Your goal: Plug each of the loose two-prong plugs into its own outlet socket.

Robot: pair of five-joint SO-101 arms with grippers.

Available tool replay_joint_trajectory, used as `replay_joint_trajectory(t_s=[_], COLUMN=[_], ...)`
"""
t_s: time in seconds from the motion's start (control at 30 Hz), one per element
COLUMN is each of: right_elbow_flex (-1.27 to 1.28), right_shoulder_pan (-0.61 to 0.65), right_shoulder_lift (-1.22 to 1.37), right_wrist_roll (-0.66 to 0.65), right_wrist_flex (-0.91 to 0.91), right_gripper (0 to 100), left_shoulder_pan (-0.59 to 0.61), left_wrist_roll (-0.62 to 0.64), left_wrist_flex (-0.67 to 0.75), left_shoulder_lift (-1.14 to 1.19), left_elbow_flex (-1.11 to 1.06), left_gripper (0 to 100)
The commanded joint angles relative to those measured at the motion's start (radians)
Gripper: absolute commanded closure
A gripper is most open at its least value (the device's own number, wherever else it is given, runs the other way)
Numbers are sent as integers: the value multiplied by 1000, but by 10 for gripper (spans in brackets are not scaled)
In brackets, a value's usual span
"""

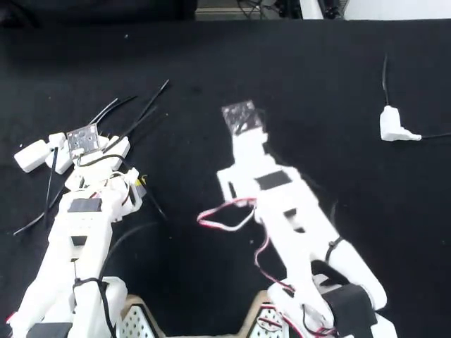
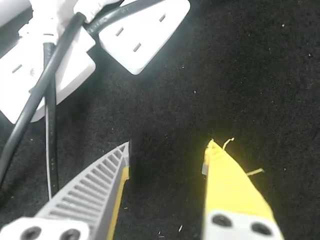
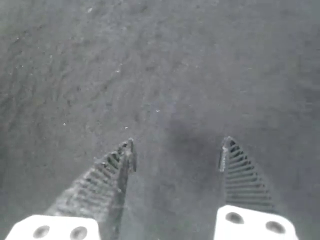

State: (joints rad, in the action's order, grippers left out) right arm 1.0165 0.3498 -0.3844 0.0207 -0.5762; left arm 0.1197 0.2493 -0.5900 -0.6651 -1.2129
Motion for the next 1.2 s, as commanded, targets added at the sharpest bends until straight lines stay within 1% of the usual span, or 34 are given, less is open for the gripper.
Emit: replay_joint_trajectory(t_s=[0.0,0.07,0.17,0.23,0.3,0.37,0.4,0.5,0.63,0.73,0.8,0.87,0.93,1.17], right_elbow_flex=[85,120,125,125,125,125,125,125,125,125,125,125,125,125], right_shoulder_pan=[15,18,20,20,20,20,20,20,20,20,20,20,20,20], right_shoulder_lift=[-45,-45,-50,-50,-51,-51,-51,-51,-48,-47,-47,-47,-47,-47], right_wrist_roll=[3,3,3,3,3,3,3,3,3,3,3,3,3,3], right_wrist_flex=[189,242,236,233,235,235,236,235,235,235,236,236,236,238], right_gripper=[744,744,750,805,897,973,989,941,887,883,883,883,883,883], left_shoulder_pan=[-12,-12,-12,-4,-1,-2,-2,13,119,180,199,203,203,170], left_wrist_roll=[5,3,-2,-2,-5,-48,-80,-161,-233,-365,-471,-543,-574,-580], left_wrist_flex=[17,17,11,6,-28,-92,-127,-250,-417,-479,-505,-528,-537,-537], left_shoulder_lift=[-18,-18,-18,-28,-29,-26,-20,-18,-6,71,164,275,382,660], left_elbow_flex=[21,22,24,27,53,104,136,254,455,578,644,714,785,1027], left_gripper=[762,762,762,762,762,762,762,762,759,758,758,760,762,762])
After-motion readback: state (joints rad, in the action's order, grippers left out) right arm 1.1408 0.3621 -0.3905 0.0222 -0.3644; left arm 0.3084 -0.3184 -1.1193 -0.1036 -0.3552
